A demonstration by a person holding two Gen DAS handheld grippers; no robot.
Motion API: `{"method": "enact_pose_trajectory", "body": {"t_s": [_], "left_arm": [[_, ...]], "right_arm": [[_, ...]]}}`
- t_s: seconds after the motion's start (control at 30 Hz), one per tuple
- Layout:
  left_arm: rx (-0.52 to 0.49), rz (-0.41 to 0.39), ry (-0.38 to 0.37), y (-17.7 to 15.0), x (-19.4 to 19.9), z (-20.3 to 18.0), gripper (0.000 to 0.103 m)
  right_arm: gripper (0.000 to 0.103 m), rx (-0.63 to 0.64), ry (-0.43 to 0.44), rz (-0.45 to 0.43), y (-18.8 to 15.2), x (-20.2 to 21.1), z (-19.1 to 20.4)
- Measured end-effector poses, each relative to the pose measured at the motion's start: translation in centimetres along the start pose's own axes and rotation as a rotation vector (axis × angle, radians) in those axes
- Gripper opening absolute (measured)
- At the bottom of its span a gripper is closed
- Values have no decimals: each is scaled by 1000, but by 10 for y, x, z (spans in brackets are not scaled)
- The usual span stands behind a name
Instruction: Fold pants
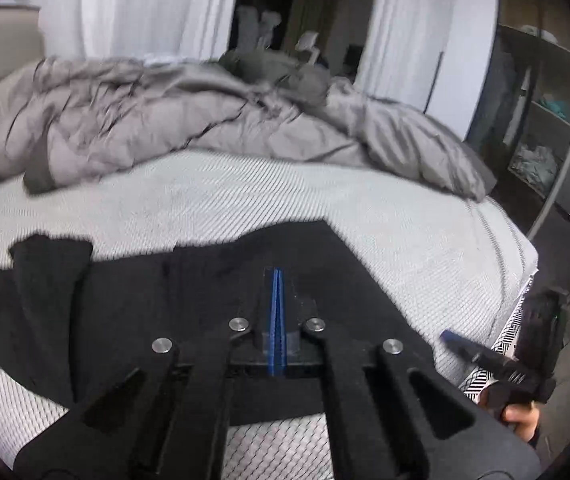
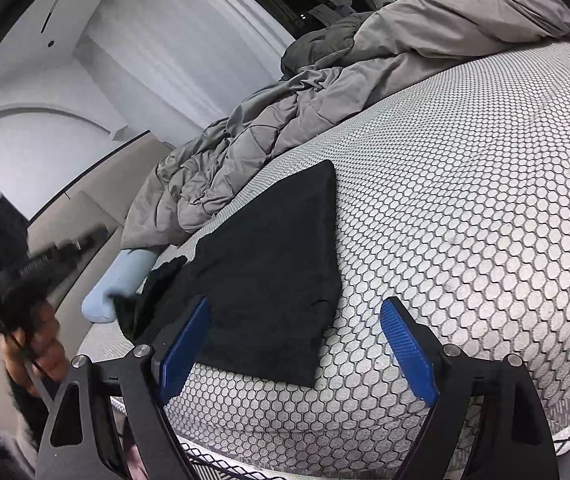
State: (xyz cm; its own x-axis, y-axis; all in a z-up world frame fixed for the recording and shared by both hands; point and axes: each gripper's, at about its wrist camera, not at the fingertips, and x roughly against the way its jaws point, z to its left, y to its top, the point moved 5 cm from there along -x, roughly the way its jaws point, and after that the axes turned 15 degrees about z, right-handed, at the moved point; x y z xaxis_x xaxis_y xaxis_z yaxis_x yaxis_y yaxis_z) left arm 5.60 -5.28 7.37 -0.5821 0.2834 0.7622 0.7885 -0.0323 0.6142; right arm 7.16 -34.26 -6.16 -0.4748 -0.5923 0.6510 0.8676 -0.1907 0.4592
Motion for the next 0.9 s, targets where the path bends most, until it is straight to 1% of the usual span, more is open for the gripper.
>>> {"method": "enact_pose_trajectory", "body": {"t_s": [0.07,0.1,0.13,0.17,0.2,0.23,0.27,0.3,0.37,0.4,0.5,0.53,0.57,0.6,0.63,0.67,0.7,0.73,0.77,0.8,0.83,0.87,0.9], "left_arm": [[45,19,45,-13,-3,23,0],[81,28,60,-20,-3,40,2],[135,38,81,-28,-2,63,13],[195,44,110,-37,-2,88,22],[257,39,140,-48,-5,122,41],[318,27,175,-55,-2,146,57],[400,14,222,-64,2,177,60],[457,18,251,-74,6,198,61],[510,46,288,-88,4,229,61],[506,70,313,-94,0,240,61],[431,125,420,-97,-16,248,61],[417,132,433,-96,-21,248,61],[400,135,428,-91,-27,245,61],[374,135,428,-78,-36,241,61],[340,137,434,-67,-45,235,63],[290,134,440,-53,-55,228,65],[213,134,458,-32,-71,217,69],[162,162,500,-19,-86,213,69],[130,221,555,-7,-103,209,69],[101,291,568,4,-122,203,69],[77,339,566,8,-137,201,69],[59,392,595,10,-152,201,69],[56,416,632,12,-160,204,69]], "right_arm": [[88,-13,13,-7,1,2,-3],[88,-13,16,-9,1,2,-4],[88,-12,15,-8,0,2,-4],[88,-11,13,-5,-1,2,-5],[88,-10,11,-1,-1,1,-6],[88,-10,10,2,-2,0,-6],[88,-11,9,3,-2,0,-6],[88,-12,8,5,-2,-1,-7],[88,-11,4,9,-2,-4,-6],[88,-9,2,12,-2,-5,-6],[88,-3,-1,20,-3,-8,-4],[88,2,-5,22,-4,-9,-3],[88,8,-8,25,-4,-10,-2],[89,14,-12,31,-5,-9,-2],[89,19,-18,35,-5,-10,-2],[89,19,-19,37,-4,-10,-2],[89,15,-18,37,-3,-11,-2],[89,14,-18,37,-3,-12,-2],[89,15,-20,37,-3,-12,-1],[89,19,-24,39,-4,-12,0],[89,24,-28,42,-4,-12,0],[89,30,-33,46,-4,-12,0],[89,33,-35,48,-4,-13,0]]}}
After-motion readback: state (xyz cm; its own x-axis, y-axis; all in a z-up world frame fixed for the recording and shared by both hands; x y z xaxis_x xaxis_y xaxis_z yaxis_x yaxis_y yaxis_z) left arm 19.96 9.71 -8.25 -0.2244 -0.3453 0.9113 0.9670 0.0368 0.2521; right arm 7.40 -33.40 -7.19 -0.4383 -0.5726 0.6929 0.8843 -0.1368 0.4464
